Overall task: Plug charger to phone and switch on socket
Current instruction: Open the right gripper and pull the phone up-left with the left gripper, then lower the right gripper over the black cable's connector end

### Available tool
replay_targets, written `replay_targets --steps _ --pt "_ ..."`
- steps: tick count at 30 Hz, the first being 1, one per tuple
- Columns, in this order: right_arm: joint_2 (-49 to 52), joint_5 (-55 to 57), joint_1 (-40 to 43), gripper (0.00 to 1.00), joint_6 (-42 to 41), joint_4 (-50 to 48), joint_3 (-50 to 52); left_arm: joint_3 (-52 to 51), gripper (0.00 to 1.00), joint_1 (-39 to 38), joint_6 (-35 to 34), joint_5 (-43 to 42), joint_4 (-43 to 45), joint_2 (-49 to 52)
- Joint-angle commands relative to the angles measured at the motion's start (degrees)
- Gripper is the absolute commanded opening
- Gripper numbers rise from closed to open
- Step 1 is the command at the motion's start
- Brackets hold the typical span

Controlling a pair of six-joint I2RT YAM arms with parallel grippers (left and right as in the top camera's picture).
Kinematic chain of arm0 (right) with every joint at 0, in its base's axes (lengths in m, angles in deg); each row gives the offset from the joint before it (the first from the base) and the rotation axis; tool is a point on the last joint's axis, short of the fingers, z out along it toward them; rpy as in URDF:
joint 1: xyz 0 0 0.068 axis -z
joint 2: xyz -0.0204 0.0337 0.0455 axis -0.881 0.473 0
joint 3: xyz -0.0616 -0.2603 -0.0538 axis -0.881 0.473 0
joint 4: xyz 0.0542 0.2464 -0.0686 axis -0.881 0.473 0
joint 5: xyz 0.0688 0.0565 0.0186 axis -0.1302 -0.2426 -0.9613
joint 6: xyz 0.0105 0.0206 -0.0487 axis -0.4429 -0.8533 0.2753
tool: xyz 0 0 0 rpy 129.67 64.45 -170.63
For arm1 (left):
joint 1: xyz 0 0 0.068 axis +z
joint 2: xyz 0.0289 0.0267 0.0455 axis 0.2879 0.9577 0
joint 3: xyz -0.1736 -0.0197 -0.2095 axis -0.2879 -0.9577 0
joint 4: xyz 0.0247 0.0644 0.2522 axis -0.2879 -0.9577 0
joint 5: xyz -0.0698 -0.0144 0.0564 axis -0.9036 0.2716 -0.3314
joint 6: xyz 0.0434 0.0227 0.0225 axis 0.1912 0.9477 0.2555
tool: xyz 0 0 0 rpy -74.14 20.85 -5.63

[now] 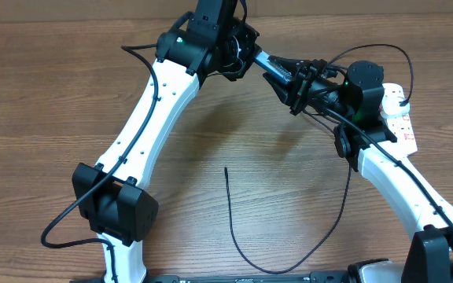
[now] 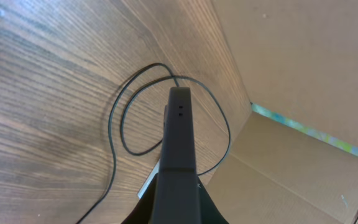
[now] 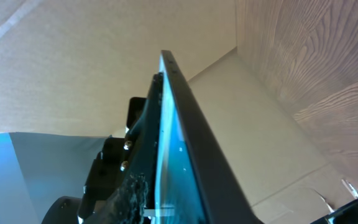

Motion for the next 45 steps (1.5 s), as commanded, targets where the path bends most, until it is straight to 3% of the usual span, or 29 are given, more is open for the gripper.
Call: replay_targets --steps 1,3,10,15,19,24,38,42,45 --pt "-0.3 -0.5 -0.3 0.37 -7.9 -0.4 -1.1 0.6 0.04 -0.4 1.6 -0.2 0.7 -0.3" --pt "-0.3 -0.5 -0.3 0.42 -7.9 -0.4 -1.1 0.6 0.04 -0.4 1.6 -0.2 0.7 -0.3" --pt "-0.3 -0.5 -0.3 0.86 -7.9 -0.4 -1.1 0.6 0.04 1.1 3.3 -0.2 0.7 -0.3" --pt "-0.3 -0.5 -0.2 0.99 -6.8 -0.4 -1.1 0.6 0.04 3.9 6.4 -1.6 0.7 -0.3" --pt "-0.3 -0.5 -0.1 1.0 -3.4 -0.4 -1.1 0.6 0.04 7.0 10.1 -5.0 0.7 -0.3" --pt "-0.3 -1.1 1.1 1.0 6.7 0.2 -1.1 0.6 0.04 12.0 16.8 -12.2 0.7 -0.3" --pt "-0.3 -3.5 2.9 1.0 41.8 5.8 -1.1 0.6 0.04 26.4 45.7 -39.7 -7.7 -0.3" --pt "-0.3 -3.5 2.9 1.0 46.6 7.6 -1.5 0.6 0.04 28.7 49.6 -43.8 -8.9 -0.3" --pt "-0.3 -2.3 2.8 1.0 52.7 14.4 -3.8 0.6 0.04 29.7 51.6 -44.0 -9.9 -0.3"
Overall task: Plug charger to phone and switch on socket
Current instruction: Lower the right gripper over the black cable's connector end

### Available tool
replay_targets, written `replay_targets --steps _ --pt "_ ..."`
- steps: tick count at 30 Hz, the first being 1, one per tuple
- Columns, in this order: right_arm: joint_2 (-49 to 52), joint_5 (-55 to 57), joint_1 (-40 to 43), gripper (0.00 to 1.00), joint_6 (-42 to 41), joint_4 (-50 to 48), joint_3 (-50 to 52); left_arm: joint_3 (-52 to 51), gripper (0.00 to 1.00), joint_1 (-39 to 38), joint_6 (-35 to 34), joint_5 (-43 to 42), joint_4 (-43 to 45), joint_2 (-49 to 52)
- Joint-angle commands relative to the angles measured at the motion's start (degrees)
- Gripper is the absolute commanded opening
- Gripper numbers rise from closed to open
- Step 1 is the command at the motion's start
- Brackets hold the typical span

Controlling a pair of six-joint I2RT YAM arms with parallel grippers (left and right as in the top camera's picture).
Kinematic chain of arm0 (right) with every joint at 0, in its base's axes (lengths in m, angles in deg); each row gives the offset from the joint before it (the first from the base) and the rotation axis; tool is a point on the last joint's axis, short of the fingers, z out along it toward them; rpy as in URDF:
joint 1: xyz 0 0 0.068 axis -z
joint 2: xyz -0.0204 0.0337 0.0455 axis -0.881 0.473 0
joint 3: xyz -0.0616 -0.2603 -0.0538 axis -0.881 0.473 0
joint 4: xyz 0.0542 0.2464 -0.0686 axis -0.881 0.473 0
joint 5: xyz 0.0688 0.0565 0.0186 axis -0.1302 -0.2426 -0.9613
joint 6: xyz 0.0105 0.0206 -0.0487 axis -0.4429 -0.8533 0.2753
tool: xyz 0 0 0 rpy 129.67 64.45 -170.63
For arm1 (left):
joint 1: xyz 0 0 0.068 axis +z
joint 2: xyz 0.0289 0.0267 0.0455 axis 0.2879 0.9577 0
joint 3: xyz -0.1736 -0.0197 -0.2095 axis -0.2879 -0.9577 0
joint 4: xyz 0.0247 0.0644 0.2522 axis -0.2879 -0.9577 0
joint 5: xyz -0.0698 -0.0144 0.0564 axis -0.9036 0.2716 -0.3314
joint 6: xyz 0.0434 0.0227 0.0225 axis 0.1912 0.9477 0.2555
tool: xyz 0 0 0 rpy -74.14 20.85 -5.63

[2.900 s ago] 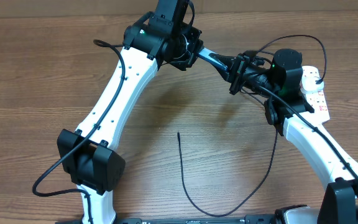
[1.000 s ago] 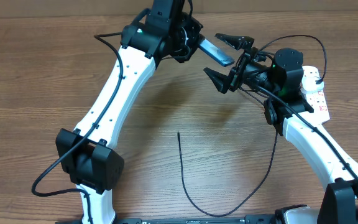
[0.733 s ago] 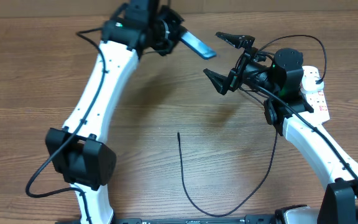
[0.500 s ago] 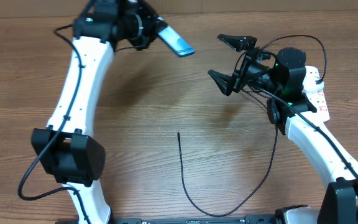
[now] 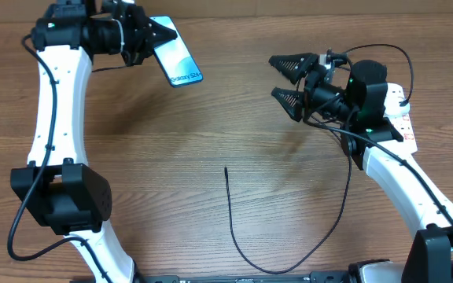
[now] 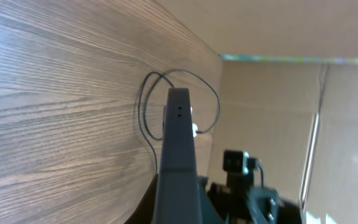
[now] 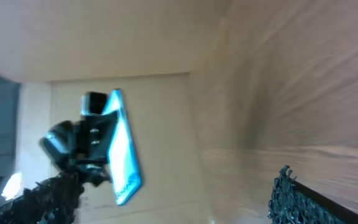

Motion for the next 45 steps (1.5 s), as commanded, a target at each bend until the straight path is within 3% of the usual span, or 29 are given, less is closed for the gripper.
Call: replay_targets --steps 1,9,17,28,34,38,45 --pt "-0.3 1.8 0.0 1.0 12.6 7.2 -4.7 0.6 0.04 0.8 6.8 -6.3 -0.6 -0.3" --pt "-0.3 20.4 -4.9 1.0 34.8 37.6 -15.6 0.6 0.04 0.9 8.6 -6.3 -0.6 -0.2" --pt "1.9 37.7 -16.7 1.0 41.7 52.4 -15.6 0.6 0.04 0.3 9.1 -6.2 -0.6 0.9" --pt "11.3 42.8 -31.8 1.0 41.7 54.9 -15.6 0.6 0.04 -0.7 10.1 -2.6 -0.6 1.2" --pt "16.9 42.8 -34.2 1.0 41.7 55.5 -15.6 0.6 0.04 -1.4 11.5 -2.8 -0.7 1.3" --pt "19.3 43.3 -35.2 0.92 41.7 55.3 -15.6 0.6 0.04 -1.6 12.2 -2.8 -0.6 1.3" --pt "21.9 46.5 -38.0 0.89 41.7 55.2 -15.6 0.6 0.04 -1.7 13.2 -3.2 -0.6 1.3"
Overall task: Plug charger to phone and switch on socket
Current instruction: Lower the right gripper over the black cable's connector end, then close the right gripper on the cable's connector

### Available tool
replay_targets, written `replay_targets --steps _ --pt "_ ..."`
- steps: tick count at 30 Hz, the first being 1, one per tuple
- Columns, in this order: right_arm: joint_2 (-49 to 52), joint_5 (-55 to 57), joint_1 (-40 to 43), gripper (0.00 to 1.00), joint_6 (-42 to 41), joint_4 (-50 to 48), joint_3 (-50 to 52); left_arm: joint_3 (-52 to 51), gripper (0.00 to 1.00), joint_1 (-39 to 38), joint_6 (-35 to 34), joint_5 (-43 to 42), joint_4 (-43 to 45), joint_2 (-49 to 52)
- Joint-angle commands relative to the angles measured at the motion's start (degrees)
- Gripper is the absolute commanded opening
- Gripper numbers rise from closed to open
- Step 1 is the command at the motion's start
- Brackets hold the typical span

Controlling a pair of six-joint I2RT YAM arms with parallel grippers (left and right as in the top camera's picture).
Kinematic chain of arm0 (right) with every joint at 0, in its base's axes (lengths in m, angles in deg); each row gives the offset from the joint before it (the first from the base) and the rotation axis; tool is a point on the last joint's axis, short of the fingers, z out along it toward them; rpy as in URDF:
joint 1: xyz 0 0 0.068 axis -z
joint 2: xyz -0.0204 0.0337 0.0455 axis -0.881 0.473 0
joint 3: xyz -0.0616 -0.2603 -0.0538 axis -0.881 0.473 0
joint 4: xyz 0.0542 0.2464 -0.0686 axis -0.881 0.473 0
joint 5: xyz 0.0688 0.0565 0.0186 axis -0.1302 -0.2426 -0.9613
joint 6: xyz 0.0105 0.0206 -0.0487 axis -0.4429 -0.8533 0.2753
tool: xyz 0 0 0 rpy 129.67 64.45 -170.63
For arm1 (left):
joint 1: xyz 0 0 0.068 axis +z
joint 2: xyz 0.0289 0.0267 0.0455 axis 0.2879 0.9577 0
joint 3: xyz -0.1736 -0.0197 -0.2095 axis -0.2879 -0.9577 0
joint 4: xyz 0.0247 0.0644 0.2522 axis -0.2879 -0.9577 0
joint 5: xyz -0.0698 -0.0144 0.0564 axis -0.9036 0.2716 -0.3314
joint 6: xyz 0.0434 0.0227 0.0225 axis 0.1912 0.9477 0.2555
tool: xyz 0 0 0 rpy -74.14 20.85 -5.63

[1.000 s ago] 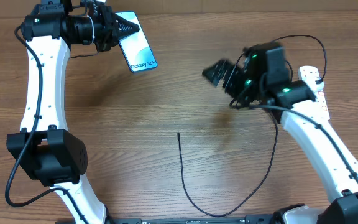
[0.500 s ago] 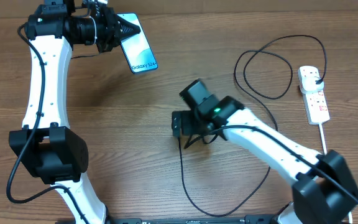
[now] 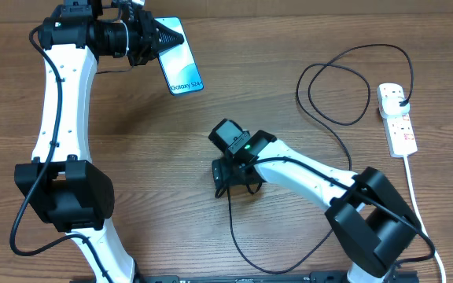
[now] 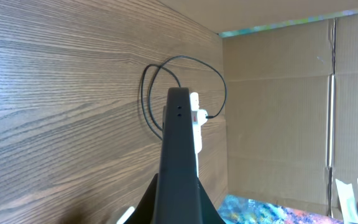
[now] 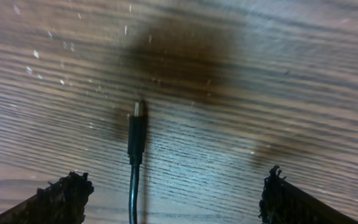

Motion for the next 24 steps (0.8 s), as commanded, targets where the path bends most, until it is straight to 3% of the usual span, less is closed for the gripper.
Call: replay_targets --steps 1,7,15,21,24 --pt "0.6 3.0 -1.7 0.89 0.2 -0.4 -0.7 0.6 0.04 -0.4 1.6 -1.5 0.3 0.3" --pt "2.6 5.1 -3.4 0.87 0.2 -0.4 -1.0 0.6 0.04 -0.4 2.1 -1.5 0.3 0.3" --pt "9.5 5.6 -3.5 0.69 0.0 4.9 -7.1 0.6 0.04 -0.4 2.4 -1.5 0.3 0.3" --pt "12.1 6.0 -3.5 0.54 -0.5 7.3 -9.9 0.6 0.04 -0.4 2.4 -1.5 0.3 0.3" --pt "12.1 6.0 -3.5 0.38 -0.7 7.3 -9.9 0.6 0.04 -0.4 2.9 -1.5 0.3 0.3"
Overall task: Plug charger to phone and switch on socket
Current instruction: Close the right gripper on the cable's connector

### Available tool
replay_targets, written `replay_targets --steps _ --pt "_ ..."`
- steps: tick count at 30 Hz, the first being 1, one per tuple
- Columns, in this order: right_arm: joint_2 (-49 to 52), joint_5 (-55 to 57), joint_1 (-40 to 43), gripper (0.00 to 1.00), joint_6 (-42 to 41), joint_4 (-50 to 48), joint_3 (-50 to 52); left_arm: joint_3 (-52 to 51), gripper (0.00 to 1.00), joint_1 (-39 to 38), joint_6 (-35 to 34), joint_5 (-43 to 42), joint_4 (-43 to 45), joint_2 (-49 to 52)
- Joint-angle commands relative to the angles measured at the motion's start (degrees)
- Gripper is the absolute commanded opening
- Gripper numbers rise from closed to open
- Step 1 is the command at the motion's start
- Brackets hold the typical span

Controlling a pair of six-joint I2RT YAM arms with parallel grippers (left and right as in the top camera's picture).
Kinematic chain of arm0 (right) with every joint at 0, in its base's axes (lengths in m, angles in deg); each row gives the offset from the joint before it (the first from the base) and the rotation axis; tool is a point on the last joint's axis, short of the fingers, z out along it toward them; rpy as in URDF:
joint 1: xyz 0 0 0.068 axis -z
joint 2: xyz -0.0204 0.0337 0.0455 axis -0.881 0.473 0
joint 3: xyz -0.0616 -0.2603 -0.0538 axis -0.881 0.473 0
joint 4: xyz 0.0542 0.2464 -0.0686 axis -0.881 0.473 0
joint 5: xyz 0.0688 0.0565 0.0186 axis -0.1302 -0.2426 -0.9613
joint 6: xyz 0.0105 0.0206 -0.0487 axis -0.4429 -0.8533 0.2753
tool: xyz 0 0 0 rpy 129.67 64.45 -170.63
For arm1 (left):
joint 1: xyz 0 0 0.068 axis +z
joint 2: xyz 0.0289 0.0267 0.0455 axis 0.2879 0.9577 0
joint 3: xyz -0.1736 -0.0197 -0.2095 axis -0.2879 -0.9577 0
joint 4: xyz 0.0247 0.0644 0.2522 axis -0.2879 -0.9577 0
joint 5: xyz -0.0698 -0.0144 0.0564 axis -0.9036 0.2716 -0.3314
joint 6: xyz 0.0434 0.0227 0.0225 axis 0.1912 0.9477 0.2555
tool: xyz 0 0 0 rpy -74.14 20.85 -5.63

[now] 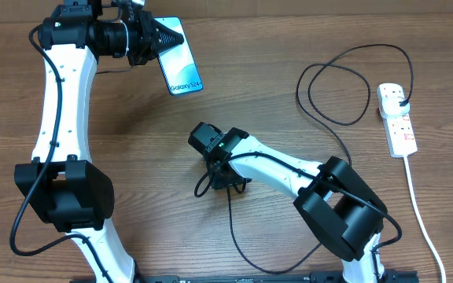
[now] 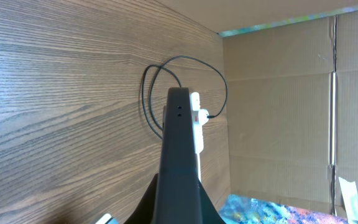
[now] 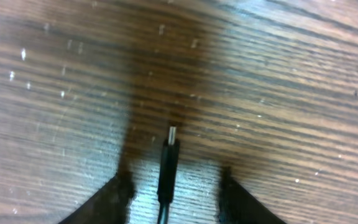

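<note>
The phone (image 1: 178, 64), screen lit, hangs above the table's far left with my left gripper (image 1: 154, 38) shut on its end. The left wrist view shows the phone (image 2: 179, 149) edge-on, rising from that gripper (image 2: 179, 208). The black charger cable (image 1: 242, 250) lies across the table's middle. Its plug (image 3: 168, 163) lies flat on the wood between the fingers (image 3: 110, 199) of my open right gripper (image 3: 173, 193), a gap showing on each side. From overhead, that gripper (image 1: 220, 179) covers the plug. At the right edge lies the white socket strip (image 1: 396, 119), with the charger in its far end.
The cable makes a wide loop (image 1: 336, 79) near the socket strip, then sweeps past the table's front edge. Behind the phone, the left wrist view shows the socket strip (image 2: 197, 127) and a cardboard wall (image 2: 278, 93). My right arm stretches across the table's middle.
My right gripper has come lower over the cable's end. Its fingers, which were wide at the frame's sides, now stand close on either side of the plug. The left arm and phone have not moved.
At first both grippers met on the phone over the table's far middle. Then my left gripper held it alone at the far left, the right open at the right. Later the right was above the cable's end, and now it straddles the plug.
</note>
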Motion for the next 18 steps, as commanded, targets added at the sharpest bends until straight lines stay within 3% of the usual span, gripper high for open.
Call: replay_targets --steps 1,5,9,18 --pt "2.4 2.2 -0.1 0.34 -0.6 0.4 0.2 0.6 0.04 -0.4 2.0 -1.5 0.3 0.3" --pt "2.4 2.2 -0.1 0.15 -0.8 0.4 0.2 0.6 0.04 -0.4 2.0 -1.5 0.3 0.3" --pt "2.4 2.2 -0.1 0.04 -0.8 0.4 0.2 0.6 0.04 -0.4 2.0 -1.5 0.3 0.3" --pt "2.4 -2.5 1.0 0.04 -0.7 2.3 -1.2 0.6 0.04 -0.4 2.0 -1.6 0.3 0.3"
